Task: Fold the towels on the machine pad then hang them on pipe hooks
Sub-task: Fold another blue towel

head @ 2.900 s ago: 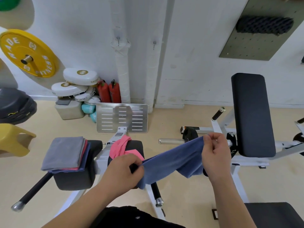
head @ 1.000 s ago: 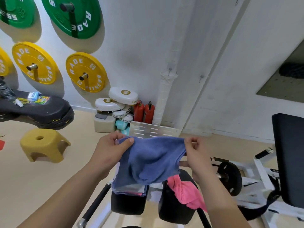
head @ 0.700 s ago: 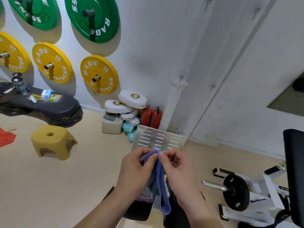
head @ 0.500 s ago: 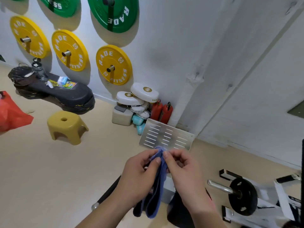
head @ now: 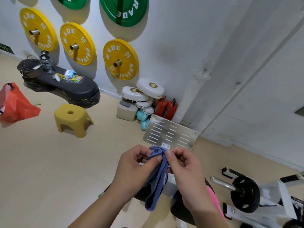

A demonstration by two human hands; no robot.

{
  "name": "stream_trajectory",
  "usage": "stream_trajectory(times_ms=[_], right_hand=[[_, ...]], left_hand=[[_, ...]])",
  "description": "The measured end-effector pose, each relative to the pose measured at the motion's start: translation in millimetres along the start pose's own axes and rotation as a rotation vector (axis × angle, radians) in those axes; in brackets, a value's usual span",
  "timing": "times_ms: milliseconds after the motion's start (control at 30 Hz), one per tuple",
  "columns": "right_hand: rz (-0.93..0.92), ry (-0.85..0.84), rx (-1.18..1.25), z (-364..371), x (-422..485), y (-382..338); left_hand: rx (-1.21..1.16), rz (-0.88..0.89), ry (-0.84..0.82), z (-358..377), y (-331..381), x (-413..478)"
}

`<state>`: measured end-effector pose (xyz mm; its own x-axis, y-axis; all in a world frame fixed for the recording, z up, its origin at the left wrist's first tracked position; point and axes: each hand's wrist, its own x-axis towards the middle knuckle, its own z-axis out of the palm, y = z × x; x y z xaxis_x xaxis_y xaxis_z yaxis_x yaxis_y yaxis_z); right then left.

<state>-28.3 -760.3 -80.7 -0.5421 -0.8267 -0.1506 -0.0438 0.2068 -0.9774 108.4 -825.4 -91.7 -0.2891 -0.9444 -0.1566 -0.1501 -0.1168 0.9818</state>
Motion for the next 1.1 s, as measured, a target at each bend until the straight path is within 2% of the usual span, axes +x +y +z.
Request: stream_trajectory(times_ms=[100,200,267,333,433,533,700,800,867,967,1100], right_hand=[[0.029,0.075,0.042,-10,4,1],[0.090,0.344,0.112,-50,26,12],[0.128,0.512,-0.011,-84,45,27],[0.194,0.586,-0.107,-104,55,39],[0.313,0.595,-0.140,-113,62,50],[0.325,0.447,-0.163,-114,61,38],[0.114,0.182,-0.200,-110,43,-24],[0.071,0.092,-0.221,-114,36,-45],[0.058,0.021,-0.231,-114,33,-54],[0.039,-0.049,-0.242,-112,27,-61],[0.009,-0.023,-0.211,-115,23,-60]], left_hand=[[0.007,-0.015,-0.005,-6,-4,5],[-0.022,-0.071,0.059,-26,-15,25],[-0.012,-0.096,0.111,-40,-23,42],[-0.026,-0.118,0.095,-43,-28,56],[-0.073,-0.112,0.044,-37,-29,72],[-0.092,-0.098,-0.032,-31,-24,77],[0.023,-0.048,-0.274,-2,-7,65],[0.171,0.113,-0.491,26,2,55],[0.174,0.197,-0.655,44,11,46],[0.106,0.241,-0.798,60,21,38],[0.201,0.281,-0.830,55,16,37]])
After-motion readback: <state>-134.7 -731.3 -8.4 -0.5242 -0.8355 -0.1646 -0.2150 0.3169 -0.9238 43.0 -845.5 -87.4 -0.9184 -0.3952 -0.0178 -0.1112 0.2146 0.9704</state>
